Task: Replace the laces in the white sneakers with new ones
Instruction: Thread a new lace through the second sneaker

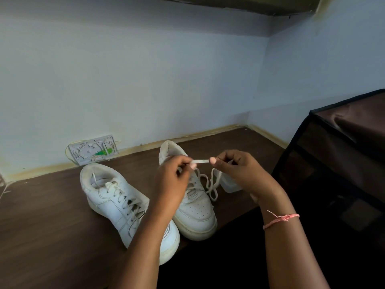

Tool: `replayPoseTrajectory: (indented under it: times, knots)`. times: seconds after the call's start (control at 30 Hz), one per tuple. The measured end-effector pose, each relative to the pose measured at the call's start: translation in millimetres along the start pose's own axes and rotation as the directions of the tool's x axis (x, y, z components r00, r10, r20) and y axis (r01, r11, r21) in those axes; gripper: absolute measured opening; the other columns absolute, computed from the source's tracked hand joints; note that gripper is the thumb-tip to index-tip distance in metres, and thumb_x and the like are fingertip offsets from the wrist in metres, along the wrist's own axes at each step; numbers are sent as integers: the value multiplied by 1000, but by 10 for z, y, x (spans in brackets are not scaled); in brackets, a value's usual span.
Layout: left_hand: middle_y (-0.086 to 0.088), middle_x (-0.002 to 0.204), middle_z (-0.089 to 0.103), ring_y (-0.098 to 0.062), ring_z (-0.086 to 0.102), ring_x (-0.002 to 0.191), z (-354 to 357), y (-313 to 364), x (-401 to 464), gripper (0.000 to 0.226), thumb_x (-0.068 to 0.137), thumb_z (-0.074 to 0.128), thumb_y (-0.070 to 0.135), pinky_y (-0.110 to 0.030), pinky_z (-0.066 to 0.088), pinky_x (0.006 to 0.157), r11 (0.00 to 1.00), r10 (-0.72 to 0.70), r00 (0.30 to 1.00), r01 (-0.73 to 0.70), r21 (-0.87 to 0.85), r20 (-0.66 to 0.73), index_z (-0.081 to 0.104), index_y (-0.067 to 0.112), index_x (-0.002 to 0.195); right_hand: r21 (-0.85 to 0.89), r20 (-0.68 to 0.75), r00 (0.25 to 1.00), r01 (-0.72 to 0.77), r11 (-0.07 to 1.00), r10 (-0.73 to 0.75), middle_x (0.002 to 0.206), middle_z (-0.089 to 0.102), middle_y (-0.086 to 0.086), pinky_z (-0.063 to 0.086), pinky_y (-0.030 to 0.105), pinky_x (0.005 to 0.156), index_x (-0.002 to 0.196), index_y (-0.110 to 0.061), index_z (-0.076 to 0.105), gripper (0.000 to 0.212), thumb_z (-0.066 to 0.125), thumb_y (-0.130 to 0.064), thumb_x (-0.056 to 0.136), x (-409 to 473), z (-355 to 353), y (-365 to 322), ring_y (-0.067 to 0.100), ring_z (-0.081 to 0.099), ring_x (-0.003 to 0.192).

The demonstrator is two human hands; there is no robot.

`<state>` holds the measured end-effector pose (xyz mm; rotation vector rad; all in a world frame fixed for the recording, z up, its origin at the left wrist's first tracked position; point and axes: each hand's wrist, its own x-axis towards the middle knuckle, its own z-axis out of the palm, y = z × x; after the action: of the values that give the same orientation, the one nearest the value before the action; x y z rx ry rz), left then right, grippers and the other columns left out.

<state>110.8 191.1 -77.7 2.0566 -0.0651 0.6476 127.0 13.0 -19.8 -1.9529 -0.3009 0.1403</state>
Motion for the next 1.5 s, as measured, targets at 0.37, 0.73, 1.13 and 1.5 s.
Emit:
replayPoseTrajectory:
  times: [0.37,0.73,1.13,1.5]
  knots:
    - [3,78,58,-13,53,61,-108,181,-5,44,91,66,16,-21,45,56,977,45,988,-12,-214,148,57,40,126,-53,-210,960,176,983,-183,70,69,7,52,32,55,84,-15,67,17,71,-32,87,-50,-101,-148,20,61,54]
    - [2,78,68,-15,68,74,-124,212,-25,5,94,62,22,-35,56,68,975,26,994,-2,-223,102,61,25,98,60,-58,967,251,966,-247,76,73,8,56,50,82,78,-15,73,28,68,-41,87,-38,146,-227,26,71,79]
    - [14,67,66,7,55,55,-385,225,-91,5,83,77,27,-8,39,53,987,-157,677,126,97,719,73,25,86,544,-412,911,258,799,-13,80,68,8,51,42,97,79,-10,63,14,66,-17,90,50,42,-160,23,66,87]
    - [10,102,67,-9,63,85,-257,401,-72,25,90,67,29,-24,52,72,969,-4,898,113,-221,440,61,46,108,563,84,974,128,817,-210,65,50,16,37,31,51,70,-8,49,38,54,-33,97,-84,208,-342,22,43,53]
